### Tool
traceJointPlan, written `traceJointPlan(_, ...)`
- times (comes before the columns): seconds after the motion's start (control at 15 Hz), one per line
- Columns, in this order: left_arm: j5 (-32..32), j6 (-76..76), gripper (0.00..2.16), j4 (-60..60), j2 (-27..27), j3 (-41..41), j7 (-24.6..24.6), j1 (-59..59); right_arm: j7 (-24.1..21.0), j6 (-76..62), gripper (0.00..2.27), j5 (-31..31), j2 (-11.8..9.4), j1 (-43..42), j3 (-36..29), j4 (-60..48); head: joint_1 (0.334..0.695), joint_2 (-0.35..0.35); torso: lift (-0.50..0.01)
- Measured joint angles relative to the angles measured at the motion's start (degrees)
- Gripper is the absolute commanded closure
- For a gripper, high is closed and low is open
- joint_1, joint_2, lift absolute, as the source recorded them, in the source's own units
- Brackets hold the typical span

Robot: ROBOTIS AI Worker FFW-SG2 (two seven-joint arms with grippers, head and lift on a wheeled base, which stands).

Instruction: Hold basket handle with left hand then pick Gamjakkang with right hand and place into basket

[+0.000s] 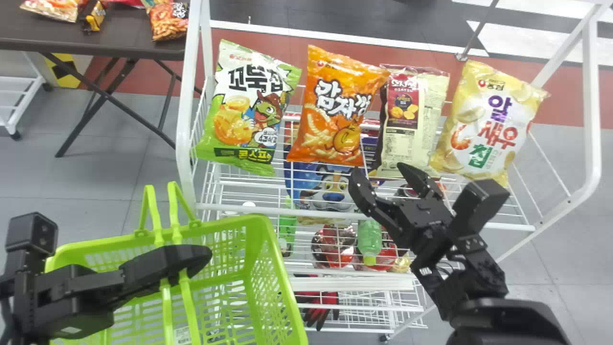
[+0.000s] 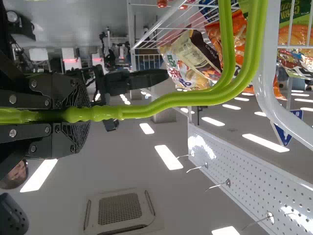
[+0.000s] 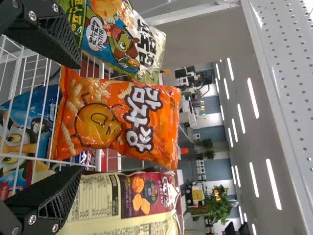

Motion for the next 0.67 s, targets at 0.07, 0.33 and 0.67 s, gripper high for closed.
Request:
traceJointPlan(0.07, 0.0, 0.0, 2.14, 0.0, 0.0, -0.1, 0.0, 0.0, -1.0, 1.0, 0.07, 0.6, 0.0, -1.7, 1.0, 0.8, 0.695, -0.139, -0.017)
traceJointPlan(0.33, -0.1, 0.0, 2.14, 0.1, 0.2, -0.2, 0.2, -0.1, -4.5, 4.4, 0.07, 2.1, 0.0, -8.1, 4.0, 4.4, 0.695, -0.103, -0.017)
traceJointPlan(0.67, -0.1, 0.0, 2.14, 0.5, 0.4, -0.3, 0.2, -0.3, -8.3, 6.7, 0.07, 4.1, 0.0, -15.8, 7.8, 10.9, 0.695, -0.065, -0.017)
